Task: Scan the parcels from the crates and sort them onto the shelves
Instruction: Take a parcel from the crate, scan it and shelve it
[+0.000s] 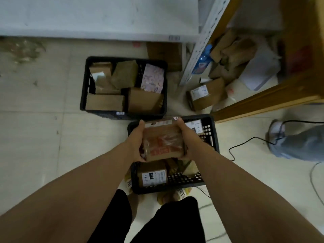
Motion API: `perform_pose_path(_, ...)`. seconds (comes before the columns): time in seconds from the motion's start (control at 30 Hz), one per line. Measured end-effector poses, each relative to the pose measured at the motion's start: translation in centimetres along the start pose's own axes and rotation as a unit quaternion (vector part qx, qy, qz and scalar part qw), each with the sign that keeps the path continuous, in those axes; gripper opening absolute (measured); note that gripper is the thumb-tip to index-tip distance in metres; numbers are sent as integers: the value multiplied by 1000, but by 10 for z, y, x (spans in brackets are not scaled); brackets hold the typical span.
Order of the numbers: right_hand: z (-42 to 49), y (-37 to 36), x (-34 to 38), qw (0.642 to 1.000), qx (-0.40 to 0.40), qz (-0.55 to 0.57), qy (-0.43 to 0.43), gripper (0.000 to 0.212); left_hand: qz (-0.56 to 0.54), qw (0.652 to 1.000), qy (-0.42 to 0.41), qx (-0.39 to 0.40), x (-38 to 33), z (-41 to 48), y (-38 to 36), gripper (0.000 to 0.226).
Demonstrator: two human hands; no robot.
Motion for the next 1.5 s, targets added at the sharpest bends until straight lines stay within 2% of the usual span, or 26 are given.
perform_pose_path(0.07, -59, 0, 23, 999, 4, -10, 31, 66, -30, 999, -2, 24, -5, -47, -9, 90)
perform_pose_path(0.13, -112, 1, 39, 998, 24, 2, 50, 48, -37, 998, -28, 53, -20, -101, -21, 78)
perform_pose_path(0.33, -234, 11, 90, 983, 41, 42, 176, 31, -3, 983, -141, 116, -73, -228, -32, 42)
perform_pose_path(0.43, -273, 15, 110, 973, 39, 32, 224, 29, 31, 976, -181, 116, -99, -267, -30, 51)
perform_pose_path(0.53, -304, 20, 130, 966, 24, -44, 255, 23, 71, 960, -236, 130, -124, -302, -34, 67)
perform_pose_path(0.63, -333, 32, 157, 947, -5, -90, 307, 11, 83, 937, -304, 149, -149, -336, -41, 65)
perform_pose_path(0.67, -343, 34, 164, 945, -3, -89, 315, 14, 75, 931, -321, 159, -154, -346, -44, 64)
perform_pose_path(0.73, -356, 35, 172, 943, 5, -87, 322, 50, 43, 917, -352, 182, -162, -365, -50, 68)
perform_pose_path(0.8, -367, 33, 173, 944, 10, -83, 320, 79, -3, 904, -383, 193, -168, -378, -54, 83)
perform_pose_path(0.9, -384, 17, 174, 939, 72, -84, 326, 94, -86, 888, -401, 206, -168, -391, -63, 93)
perform_pose_path(0.97, -393, 8, 182, 930, 109, -68, 345, 97, -118, 876, -409, 226, -165, -398, -76, 91)
perform_pose_path(1.07, -407, 14, 204, 910, 112, -33, 399, 95, -150, 861, -414, 256, -156, -407, -98, 88)
perform_pose_path(1.13, -419, 22, 216, 901, 113, -21, 418, 97, -139, 858, -415, 270, -149, -415, -111, 83)
perform_pose_path(1.23, -427, 44, 229, 898, 112, -14, 425, 100, -100, 862, -432, 245, -148, -424, -117, 72)
perform_pose_path(1.27, -429, 54, 233, 896, 106, -18, 430, 100, -100, 863, -437, 231, -153, -424, -113, 78)
perform_pose_path(1.37, -437, 83, 236, 892, 84, -50, 441, 103, -67, 871, -446, 194, -173, -424, -100, 124)
perform_pose_path(1.43, -438, 101, 236, 892, 76, -78, 439, 92, -1, 875, -454, 167, -182, -426, -97, 144)
perform_pose_path(1.5, -430, 108, 236, 894, 112, -96, 423, 88, 79, 875, -448, 169, -182, -426, -106, 159)
Point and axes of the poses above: each hand's wrist, its own z-axis towards the middle knuckle, its own y-axis out of the back of the hand, x = y × z, the point moved 10 cm from there along z, towards the middle knuckle, and after that the axes turned 4 degrees about -z, right-handed, at the moved point
